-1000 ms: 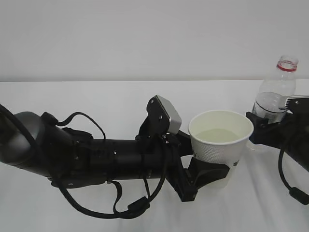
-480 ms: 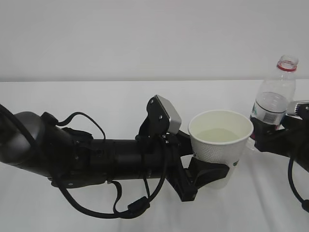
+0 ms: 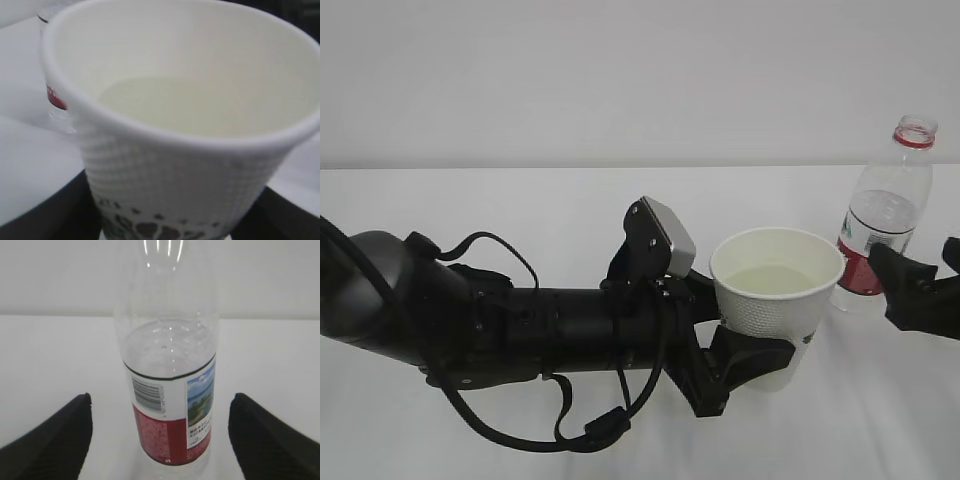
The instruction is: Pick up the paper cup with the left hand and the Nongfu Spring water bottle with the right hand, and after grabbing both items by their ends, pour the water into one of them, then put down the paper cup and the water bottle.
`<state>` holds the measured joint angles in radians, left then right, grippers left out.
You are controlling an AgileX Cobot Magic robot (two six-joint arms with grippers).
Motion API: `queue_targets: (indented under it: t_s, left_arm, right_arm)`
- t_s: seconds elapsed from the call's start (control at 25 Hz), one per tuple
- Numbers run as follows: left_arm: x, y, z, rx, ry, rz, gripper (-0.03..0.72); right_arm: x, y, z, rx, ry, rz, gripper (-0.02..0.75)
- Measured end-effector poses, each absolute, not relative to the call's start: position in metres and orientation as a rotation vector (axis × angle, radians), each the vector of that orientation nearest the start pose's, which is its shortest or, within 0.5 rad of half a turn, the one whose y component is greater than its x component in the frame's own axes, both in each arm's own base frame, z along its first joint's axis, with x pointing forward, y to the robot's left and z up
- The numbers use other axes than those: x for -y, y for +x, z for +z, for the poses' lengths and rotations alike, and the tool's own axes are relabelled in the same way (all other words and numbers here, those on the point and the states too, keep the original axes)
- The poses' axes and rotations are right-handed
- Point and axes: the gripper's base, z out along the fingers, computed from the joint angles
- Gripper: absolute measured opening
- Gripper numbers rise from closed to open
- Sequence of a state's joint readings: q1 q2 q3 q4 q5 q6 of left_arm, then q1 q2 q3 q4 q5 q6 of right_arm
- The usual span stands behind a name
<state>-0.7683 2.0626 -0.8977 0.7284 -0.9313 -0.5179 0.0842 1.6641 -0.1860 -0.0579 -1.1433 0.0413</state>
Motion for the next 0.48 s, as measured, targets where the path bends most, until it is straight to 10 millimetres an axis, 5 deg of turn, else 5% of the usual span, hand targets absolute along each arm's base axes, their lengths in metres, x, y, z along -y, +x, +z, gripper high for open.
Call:
queue_targets:
  t_s: [0.32,0.48]
  left_arm:
    - [0.298,0.240,0.122,-1.634,1.063,-1.064,0.495]
    - [0.298,0.244,0.123,-1.657,0.986,-1.056,0.495]
  right_arm:
    - [-0.021,0.196,0.159,-1.719,-0.096,0.120,0.636]
    - [-0.020,0.185,0.155,-1.742,-0.086,0.116,0.630]
